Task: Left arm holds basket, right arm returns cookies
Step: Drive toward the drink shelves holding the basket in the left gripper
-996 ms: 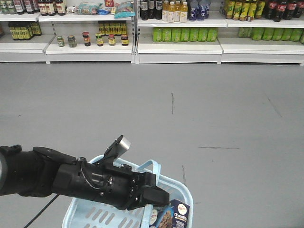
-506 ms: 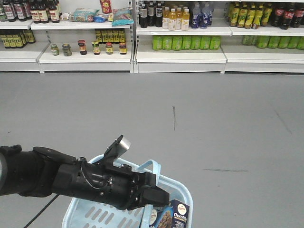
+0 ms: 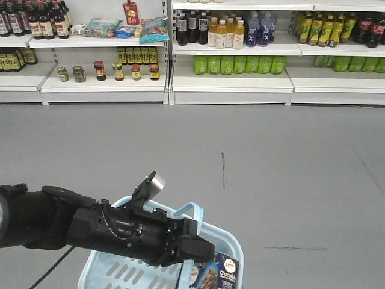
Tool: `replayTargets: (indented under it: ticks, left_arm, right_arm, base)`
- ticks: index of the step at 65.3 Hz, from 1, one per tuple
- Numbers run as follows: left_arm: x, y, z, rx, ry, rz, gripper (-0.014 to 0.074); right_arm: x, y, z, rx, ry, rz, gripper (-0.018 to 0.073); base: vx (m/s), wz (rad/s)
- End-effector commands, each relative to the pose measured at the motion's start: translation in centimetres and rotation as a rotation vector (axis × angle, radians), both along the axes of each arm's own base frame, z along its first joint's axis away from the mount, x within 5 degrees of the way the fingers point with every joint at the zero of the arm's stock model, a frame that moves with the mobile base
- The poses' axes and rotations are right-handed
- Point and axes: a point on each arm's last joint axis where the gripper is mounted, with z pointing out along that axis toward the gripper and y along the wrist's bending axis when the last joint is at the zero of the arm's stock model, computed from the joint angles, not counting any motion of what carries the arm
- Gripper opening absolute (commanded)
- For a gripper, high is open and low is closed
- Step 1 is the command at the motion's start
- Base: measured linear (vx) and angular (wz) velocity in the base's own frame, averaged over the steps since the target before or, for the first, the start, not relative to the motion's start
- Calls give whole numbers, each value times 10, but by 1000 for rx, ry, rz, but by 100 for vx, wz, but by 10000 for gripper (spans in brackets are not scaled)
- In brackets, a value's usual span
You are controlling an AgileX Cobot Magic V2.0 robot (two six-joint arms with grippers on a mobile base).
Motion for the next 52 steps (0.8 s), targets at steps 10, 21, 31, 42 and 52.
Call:
replayTargets:
  ticks: [10, 21, 31, 42, 52]
  left_arm:
    - [-1, -5, 26, -115, -29, -12, -6]
    - [-1, -5, 26, -115, -29, -12, -6]
    - [-1, -5, 26, -115, -29, -12, -6]
    - [-1, -5, 26, -115, -29, -12, -6]
    - [-1, -5, 26, -115, -29, -11, -6]
  right_arm:
    - [-1, 0, 7, -22, -83, -7, -8]
    - [-1, 0, 8, -22, -83, -7, -8]
    - [-1, 0, 8, -22, -83, -7, -8]
    - [-1, 0, 8, -22, -83, -7, -8]
    - [-1, 0, 8, -22, -83, -7, -8]
  base:
    - [35, -7]
    - [35, -8]
    - [36, -7]
    - [36, -3]
    - [36, 1]
